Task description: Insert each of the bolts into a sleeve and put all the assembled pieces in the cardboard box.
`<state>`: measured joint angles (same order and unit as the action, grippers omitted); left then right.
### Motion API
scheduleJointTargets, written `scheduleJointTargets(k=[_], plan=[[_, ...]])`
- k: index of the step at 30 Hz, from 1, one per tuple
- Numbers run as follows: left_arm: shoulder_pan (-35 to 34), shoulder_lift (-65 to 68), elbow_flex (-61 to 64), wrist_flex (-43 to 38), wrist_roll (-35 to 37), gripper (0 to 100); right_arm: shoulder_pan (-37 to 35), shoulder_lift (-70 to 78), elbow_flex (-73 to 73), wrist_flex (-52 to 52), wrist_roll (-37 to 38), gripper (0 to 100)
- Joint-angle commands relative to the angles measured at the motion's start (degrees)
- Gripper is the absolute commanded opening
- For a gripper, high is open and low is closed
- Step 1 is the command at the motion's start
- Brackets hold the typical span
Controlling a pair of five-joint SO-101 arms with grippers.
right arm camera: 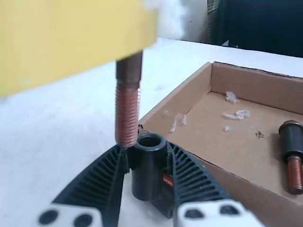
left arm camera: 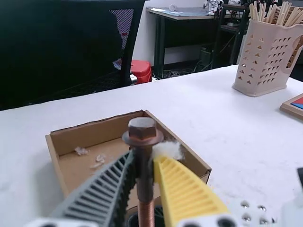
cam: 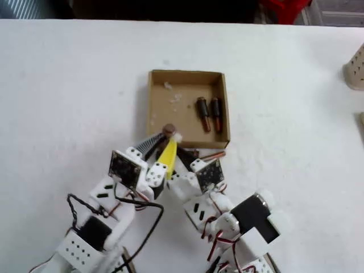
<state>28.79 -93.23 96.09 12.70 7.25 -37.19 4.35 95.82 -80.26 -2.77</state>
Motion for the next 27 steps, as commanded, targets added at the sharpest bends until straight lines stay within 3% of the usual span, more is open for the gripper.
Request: scheduleJointTargets(k=[1,17,27], plan=[[-1.36,0.22,0.44,-5.10,0.00,2,-0.40,-2.07,0.79,-1.36,-0.62,1.6],[-3.12,0.75,1.23,-9.05,0.00,2,-0.40,-2.07,0.79,-1.36,-0.18,1.6],[-3.74,25.45,-6.24,-21.80,0.09,2,-0.40,-2.07,0.79,-1.36,-0.18,1.6]])
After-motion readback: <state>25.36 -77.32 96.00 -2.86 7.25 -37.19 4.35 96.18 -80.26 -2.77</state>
